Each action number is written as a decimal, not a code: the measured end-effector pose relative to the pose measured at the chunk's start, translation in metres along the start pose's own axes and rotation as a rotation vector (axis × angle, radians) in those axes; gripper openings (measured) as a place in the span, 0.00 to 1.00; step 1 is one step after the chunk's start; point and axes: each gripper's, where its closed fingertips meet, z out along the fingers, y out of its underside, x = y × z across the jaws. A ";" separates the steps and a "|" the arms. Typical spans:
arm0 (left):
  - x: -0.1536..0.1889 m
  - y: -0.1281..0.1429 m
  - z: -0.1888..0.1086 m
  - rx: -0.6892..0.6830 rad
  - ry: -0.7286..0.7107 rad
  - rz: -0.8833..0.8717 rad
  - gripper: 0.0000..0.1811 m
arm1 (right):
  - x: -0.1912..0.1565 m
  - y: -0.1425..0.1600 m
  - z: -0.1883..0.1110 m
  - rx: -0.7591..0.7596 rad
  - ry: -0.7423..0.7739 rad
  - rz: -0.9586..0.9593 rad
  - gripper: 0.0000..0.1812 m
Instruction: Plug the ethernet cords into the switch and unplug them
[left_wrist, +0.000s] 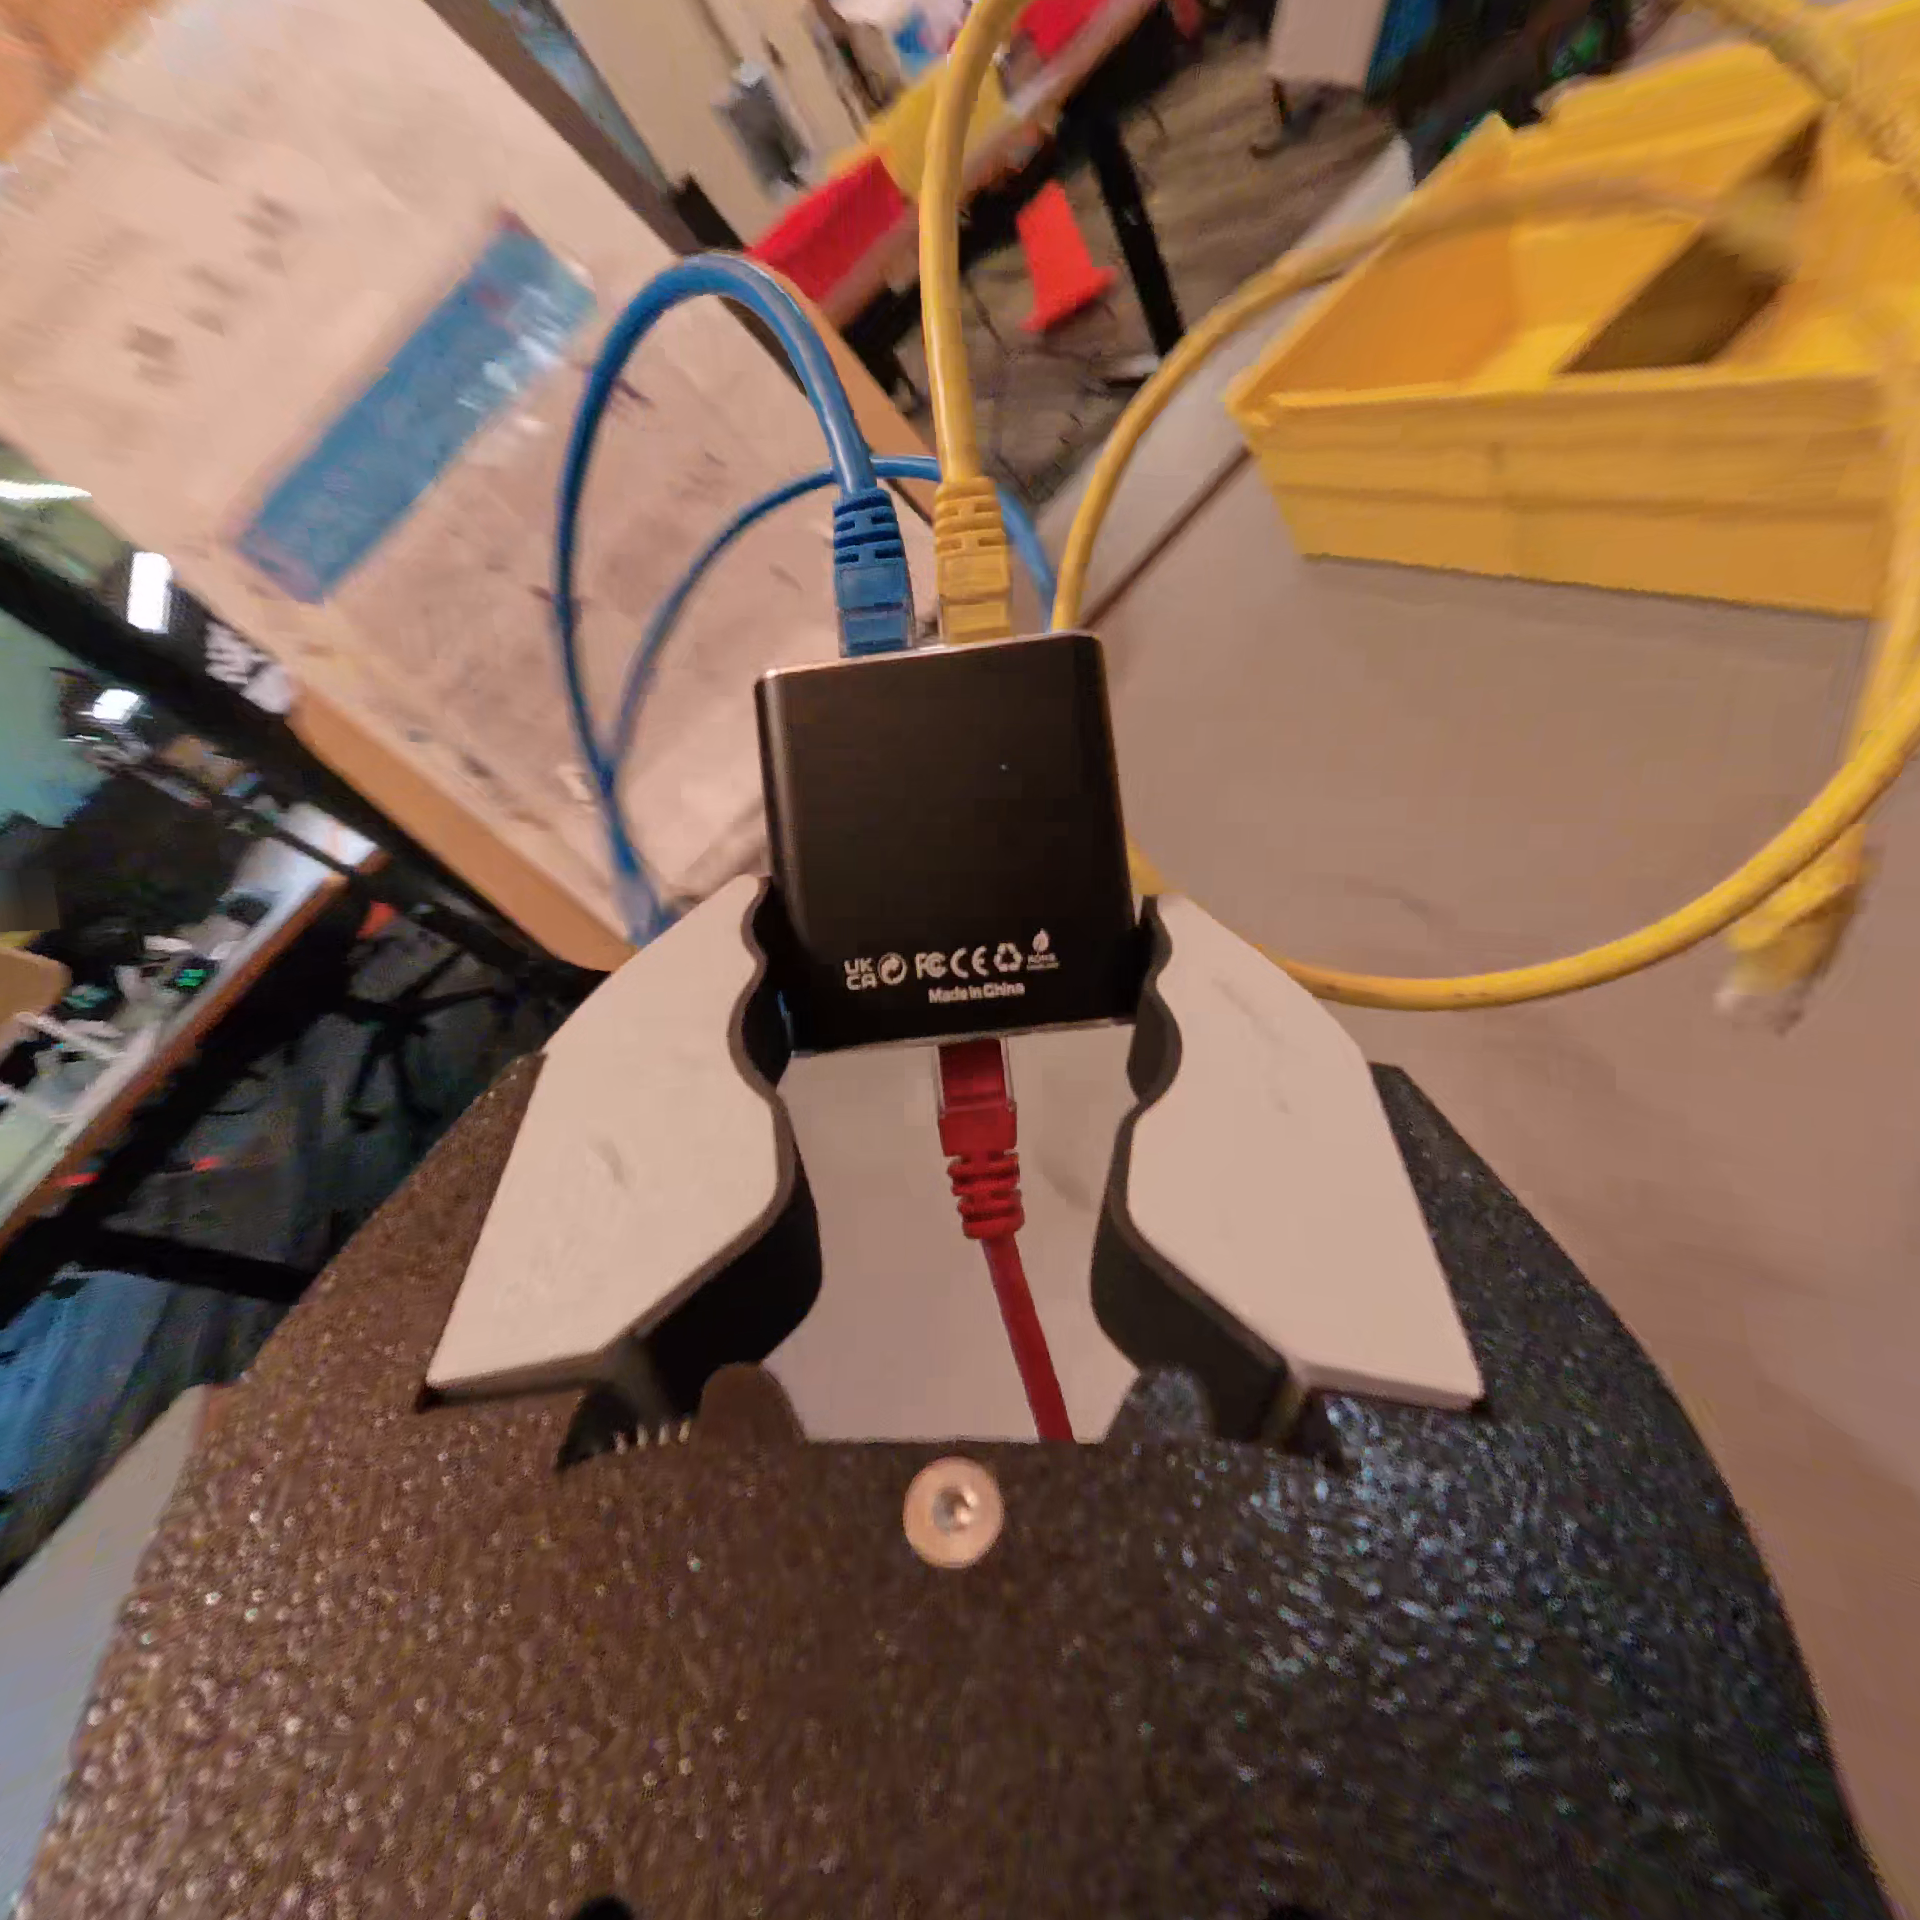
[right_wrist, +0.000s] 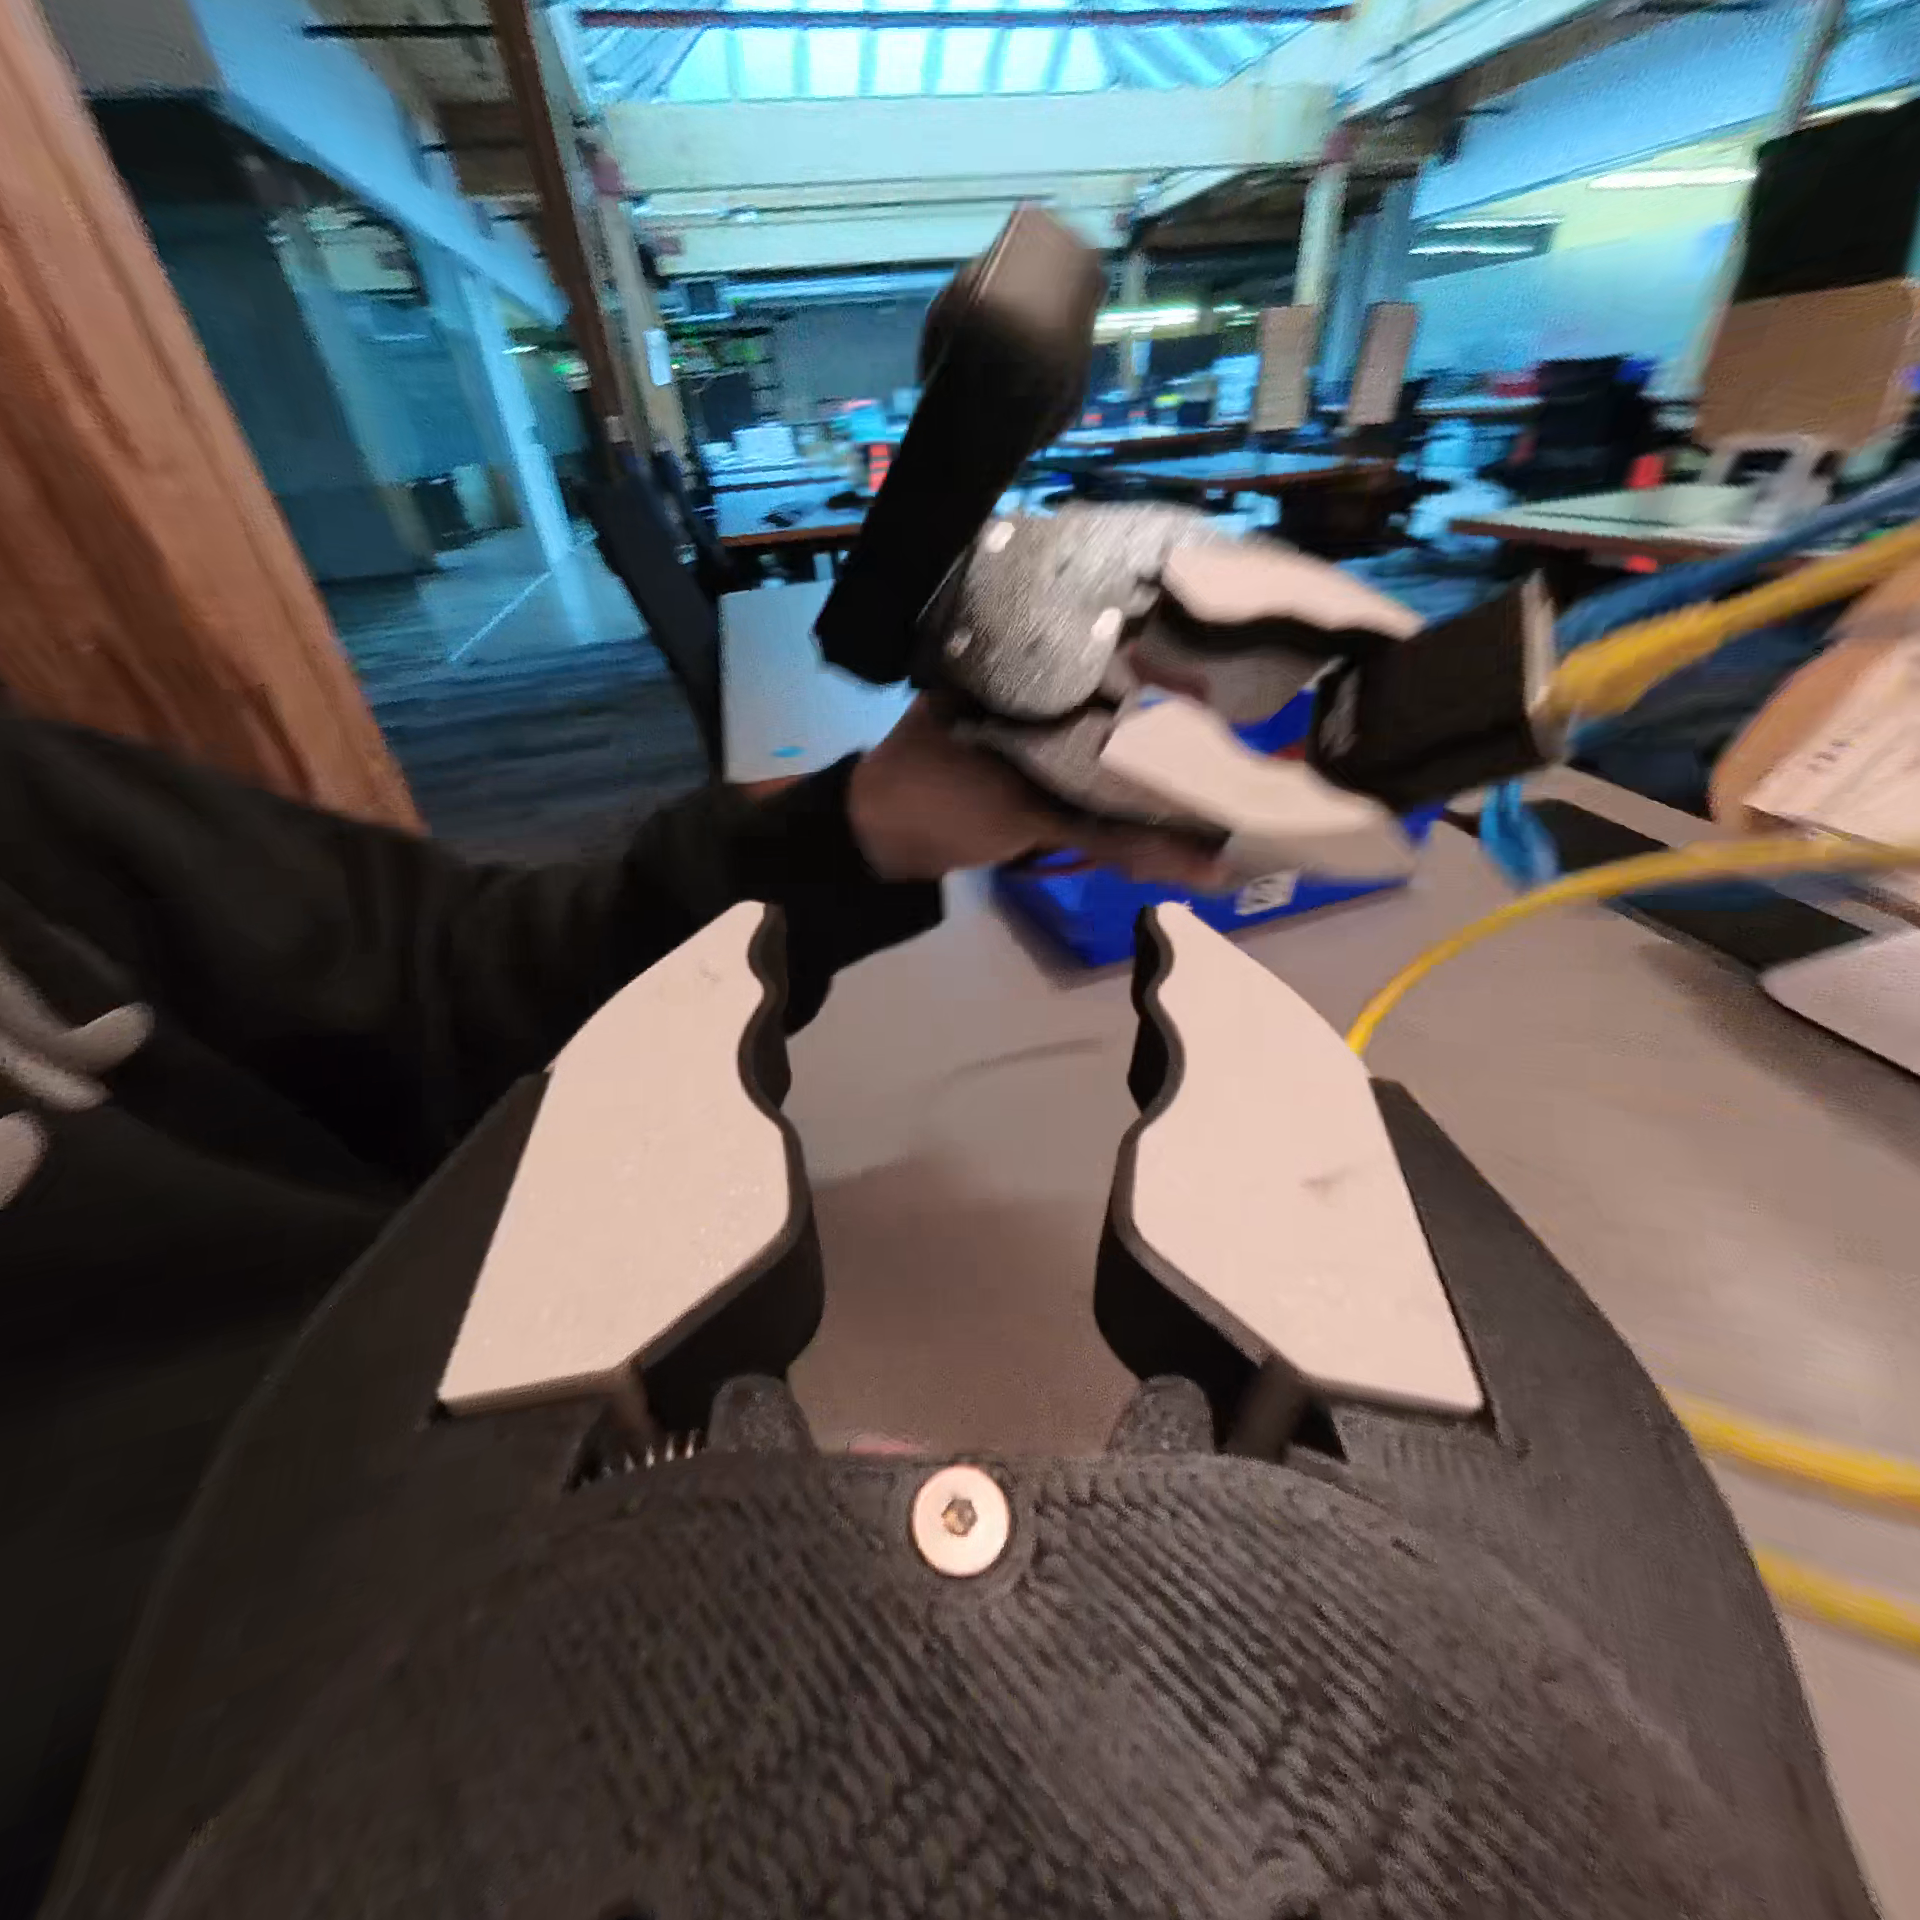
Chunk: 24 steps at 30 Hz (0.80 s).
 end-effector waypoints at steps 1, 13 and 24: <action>0.016 0.010 0.010 -0.012 0.027 0.006 0.35 | 0.015 0.004 0.001 0.000 0.062 0.023 0.35; 0.107 0.029 0.031 0.185 0.130 0.260 0.35 | 0.133 0.105 0.017 0.076 0.093 0.711 0.29; 0.096 0.001 0.000 0.305 0.021 0.297 0.40 | 0.146 0.092 0.017 0.379 -0.012 0.969 0.13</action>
